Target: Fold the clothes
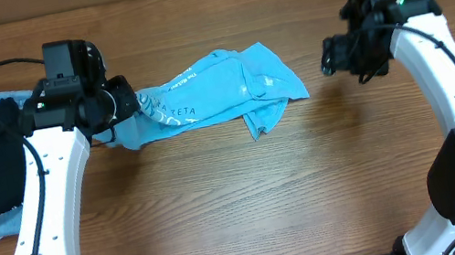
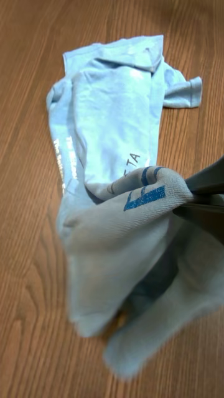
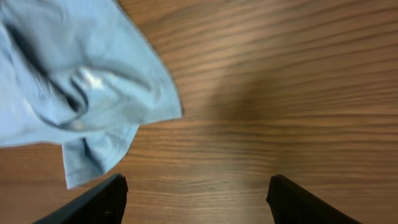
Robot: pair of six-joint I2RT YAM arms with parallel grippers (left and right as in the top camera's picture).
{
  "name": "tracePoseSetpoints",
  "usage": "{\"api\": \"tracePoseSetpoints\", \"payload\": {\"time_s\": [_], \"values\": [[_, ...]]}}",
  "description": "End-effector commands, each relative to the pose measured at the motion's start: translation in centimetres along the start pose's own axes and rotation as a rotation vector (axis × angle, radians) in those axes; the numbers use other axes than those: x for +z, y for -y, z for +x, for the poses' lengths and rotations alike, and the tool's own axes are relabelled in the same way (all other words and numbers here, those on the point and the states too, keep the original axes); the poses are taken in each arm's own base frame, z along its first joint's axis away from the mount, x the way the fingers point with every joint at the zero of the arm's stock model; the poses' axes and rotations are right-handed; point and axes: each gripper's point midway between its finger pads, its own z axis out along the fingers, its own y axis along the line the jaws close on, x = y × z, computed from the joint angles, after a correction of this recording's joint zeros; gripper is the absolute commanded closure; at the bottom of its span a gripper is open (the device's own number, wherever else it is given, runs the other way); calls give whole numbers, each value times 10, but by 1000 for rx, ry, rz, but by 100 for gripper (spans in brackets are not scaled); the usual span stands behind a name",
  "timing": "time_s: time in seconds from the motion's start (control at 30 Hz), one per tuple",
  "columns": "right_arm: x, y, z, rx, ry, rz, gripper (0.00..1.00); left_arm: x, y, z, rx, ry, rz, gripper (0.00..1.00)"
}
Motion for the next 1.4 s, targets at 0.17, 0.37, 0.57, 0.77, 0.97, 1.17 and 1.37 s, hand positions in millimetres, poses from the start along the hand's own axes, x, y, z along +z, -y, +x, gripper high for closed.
{"api": "tracePoseSetpoints", "payload": {"time_s": [0.17, 0.37, 0.57, 0.77, 0.97, 1.17, 1.37], "values": [[40, -26, 32, -242, -26, -174, 24, 6, -8, 7, -14, -26, -47, 96], [62, -39, 25, -344, 59, -174, 24, 6, -8, 8, -14, -30, -47, 96], [82, -27, 20, -400, 66, -12, 24, 6, -8, 8, -13, -31, -47, 96], [102, -25, 34, -397, -10, -33, 24, 6, -8, 9, -14, -34, -49, 96], [95, -65, 79, -438, -156, -258, 23, 5, -13, 7, -13, -24, -74, 96], [92, -93, 125, -499, -301, -282, 24, 5, -12, 7, -13, -22, -73, 95], [103, -121, 127, -463, -248, -194, 23, 5, -13, 7, -13, -25, -74, 95]]}}
